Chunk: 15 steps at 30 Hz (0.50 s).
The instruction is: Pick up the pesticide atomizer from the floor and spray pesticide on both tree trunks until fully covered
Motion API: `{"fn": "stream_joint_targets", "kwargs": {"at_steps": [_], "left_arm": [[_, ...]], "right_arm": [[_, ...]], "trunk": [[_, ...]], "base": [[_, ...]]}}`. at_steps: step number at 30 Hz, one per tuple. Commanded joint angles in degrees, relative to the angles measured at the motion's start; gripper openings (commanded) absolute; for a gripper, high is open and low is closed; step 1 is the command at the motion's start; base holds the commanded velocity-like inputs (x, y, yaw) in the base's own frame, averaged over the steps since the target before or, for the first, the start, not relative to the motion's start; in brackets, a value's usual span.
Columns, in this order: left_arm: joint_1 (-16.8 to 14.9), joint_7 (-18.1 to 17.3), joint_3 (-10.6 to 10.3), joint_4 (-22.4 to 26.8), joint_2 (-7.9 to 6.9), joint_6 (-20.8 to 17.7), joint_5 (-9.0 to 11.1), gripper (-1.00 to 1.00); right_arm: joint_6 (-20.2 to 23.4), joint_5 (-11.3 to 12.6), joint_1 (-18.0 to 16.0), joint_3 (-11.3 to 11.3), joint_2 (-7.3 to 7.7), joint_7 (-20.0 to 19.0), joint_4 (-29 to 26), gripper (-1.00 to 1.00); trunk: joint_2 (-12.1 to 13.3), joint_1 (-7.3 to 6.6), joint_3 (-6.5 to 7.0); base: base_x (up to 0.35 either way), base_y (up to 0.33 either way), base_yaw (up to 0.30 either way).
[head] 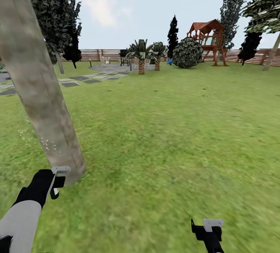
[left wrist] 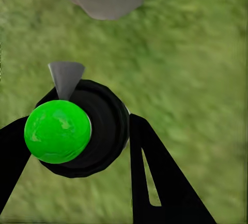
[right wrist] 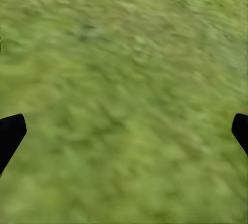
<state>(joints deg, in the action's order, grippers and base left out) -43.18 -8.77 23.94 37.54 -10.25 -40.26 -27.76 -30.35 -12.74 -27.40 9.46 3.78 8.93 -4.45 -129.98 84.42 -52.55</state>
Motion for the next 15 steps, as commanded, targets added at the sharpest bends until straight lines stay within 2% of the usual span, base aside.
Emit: {"fn": "stream_joint_targets", "kwargs": {"at_steps": [1, 15], "left_arm": [[-0.06, -0.56, 0.23, 0.08, 0.05, -0.17, -0.63, -1.0], [-0.06, -0.56, 0.31, 0.08, 0.05, -0.17, -0.59, -1.0]], "right_arm": [[-0.15, -0.59, -0.03, 0.38, 0.0, 0.21, 0.05, 1.0], [-0.15, -0.62, -0.03, 0.33, -0.09, 0.21, 0.05, 1.0]], "trunk": [[-0.02, 0.01, -0.06], [-0.02, 0.01, -0.06]], "base": [[0.164, -0.262, 0.269], [0.159, -0.262, 0.276]]}}
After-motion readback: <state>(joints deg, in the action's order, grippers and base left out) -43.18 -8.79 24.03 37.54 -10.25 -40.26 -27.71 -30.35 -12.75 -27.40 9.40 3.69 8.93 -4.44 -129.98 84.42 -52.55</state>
